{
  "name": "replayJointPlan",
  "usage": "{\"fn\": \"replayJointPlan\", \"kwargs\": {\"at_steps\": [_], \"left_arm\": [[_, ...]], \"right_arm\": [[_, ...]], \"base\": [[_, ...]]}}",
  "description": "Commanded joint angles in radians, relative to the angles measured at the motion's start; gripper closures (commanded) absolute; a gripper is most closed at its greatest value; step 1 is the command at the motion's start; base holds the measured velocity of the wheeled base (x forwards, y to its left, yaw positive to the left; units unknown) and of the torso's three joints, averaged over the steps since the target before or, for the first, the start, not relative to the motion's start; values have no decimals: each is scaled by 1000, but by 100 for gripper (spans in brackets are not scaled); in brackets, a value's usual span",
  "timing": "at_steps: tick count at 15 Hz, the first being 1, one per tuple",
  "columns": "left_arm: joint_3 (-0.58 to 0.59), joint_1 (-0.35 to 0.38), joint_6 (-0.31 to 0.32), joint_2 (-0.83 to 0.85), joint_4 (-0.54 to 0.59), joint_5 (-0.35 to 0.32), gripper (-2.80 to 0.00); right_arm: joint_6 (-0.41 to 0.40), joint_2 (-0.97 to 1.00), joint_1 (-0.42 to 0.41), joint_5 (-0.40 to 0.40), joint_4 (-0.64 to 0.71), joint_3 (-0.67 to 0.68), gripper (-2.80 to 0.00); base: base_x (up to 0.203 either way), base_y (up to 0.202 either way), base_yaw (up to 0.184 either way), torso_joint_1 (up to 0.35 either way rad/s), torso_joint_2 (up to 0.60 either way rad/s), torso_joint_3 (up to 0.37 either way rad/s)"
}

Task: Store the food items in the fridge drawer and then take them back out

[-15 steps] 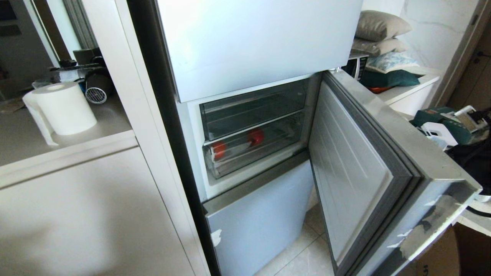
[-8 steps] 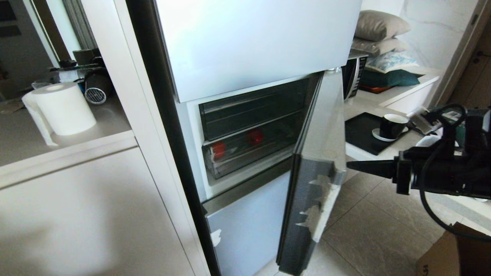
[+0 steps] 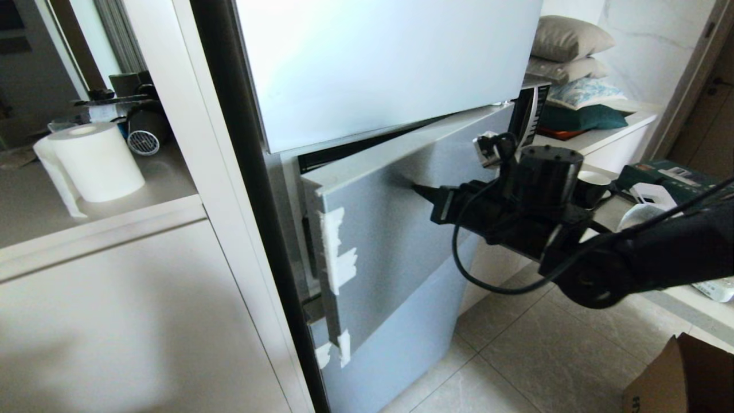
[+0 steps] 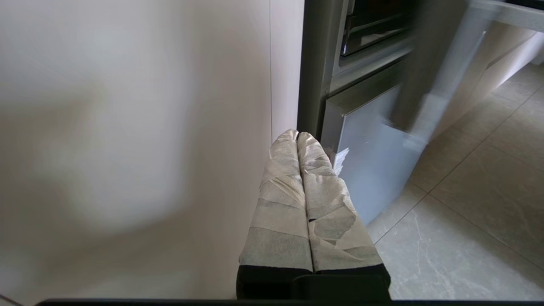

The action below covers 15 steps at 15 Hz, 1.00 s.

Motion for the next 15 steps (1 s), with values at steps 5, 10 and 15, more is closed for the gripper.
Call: {"fn": "replayJointPlan", "kwargs": {"at_steps": [5, 10, 15], "left_arm": [[0, 1, 0, 0, 0, 0, 0], [0, 1, 0, 0, 0, 0, 0], [0, 1, 0, 0, 0, 0, 0]], "right_arm": [[26, 104, 61, -48, -1, -95, 0], [-91, -496, 84, -130, 11, 403, 0], [-277, -1222, -179, -200, 471, 738, 0]], "base": [[0, 0, 0, 0, 0, 0], [0, 0, 0, 0, 0, 0], [0, 0, 0, 0, 0, 0]]}}
